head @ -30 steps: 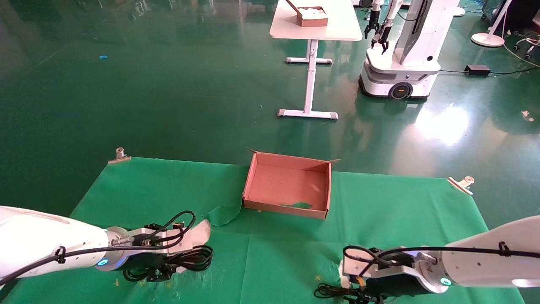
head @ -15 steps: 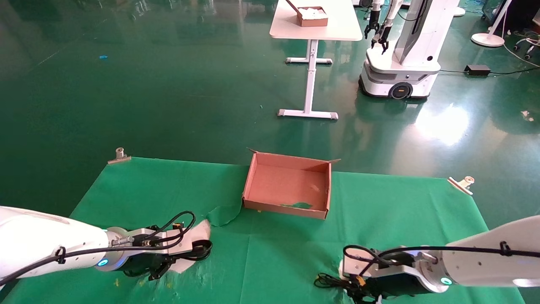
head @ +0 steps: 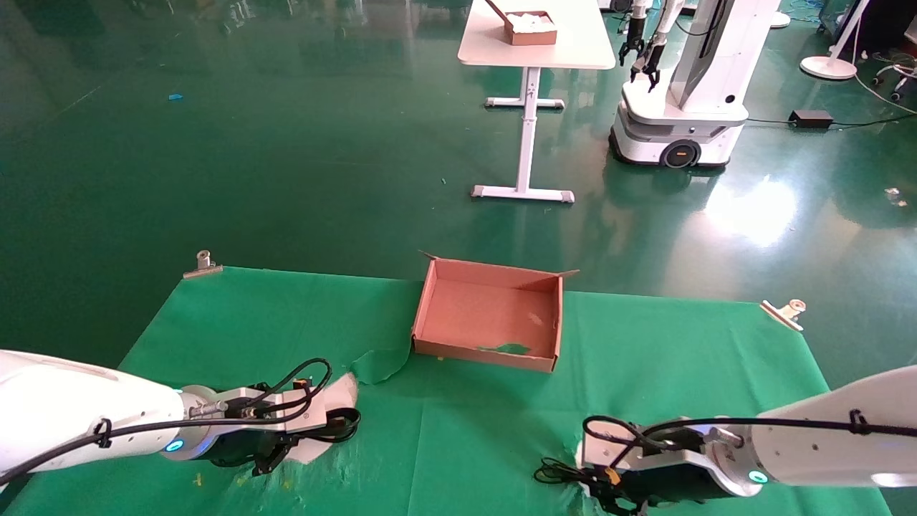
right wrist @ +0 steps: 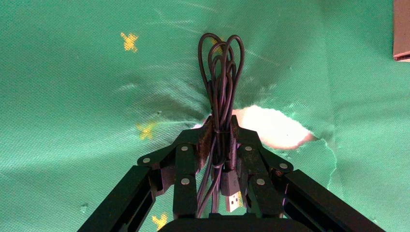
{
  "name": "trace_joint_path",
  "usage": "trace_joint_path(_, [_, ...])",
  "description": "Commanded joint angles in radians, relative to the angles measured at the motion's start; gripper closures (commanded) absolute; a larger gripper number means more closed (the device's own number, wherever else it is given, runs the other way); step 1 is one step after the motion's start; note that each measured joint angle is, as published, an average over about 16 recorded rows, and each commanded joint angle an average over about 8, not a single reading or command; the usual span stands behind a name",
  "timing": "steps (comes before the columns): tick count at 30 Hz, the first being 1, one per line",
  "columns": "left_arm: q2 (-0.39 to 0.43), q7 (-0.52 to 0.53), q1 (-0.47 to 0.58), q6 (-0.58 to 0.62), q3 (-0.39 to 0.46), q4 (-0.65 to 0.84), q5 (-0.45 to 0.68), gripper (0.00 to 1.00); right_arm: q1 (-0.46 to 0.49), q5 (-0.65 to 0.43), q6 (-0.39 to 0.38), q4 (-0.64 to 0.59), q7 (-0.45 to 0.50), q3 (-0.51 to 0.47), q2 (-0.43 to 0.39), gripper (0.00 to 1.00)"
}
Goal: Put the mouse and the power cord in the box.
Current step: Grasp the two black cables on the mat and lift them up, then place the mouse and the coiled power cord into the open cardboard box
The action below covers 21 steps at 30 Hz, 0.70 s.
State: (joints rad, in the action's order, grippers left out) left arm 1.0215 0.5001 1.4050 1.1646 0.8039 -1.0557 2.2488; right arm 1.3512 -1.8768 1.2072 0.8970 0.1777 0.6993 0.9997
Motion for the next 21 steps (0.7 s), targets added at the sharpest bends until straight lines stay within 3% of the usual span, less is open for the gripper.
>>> trace_joint_path(1, [0.000,-0.002,-0.004,-0.003,0.003,0.000,0.005,1.00,-0.002,-0.002,0.001,-0.002,0.000,0.002,0.002,1.00])
trace_joint_path(12, [0.051,0.050,0.132,0.059,-0.092,-0.008,-0.170,1.00,0.073,0.031,-0.031,0.074,0.035,-0.063,-0.063,1.00])
trace_joint_path(17, [0.160,0.020,0.158,-0.031,-0.121,0.016,-0.228,1.00,0.111,0.024,-0.042,0.108,0.067,-0.088,-0.104,1.00])
trace_joint_path(21, [0.270,-0.085,0.147,-0.164,-0.106,0.092,-0.230,1.00,0.136,0.008,-0.055,0.125,0.095,-0.106,-0.144,1.00])
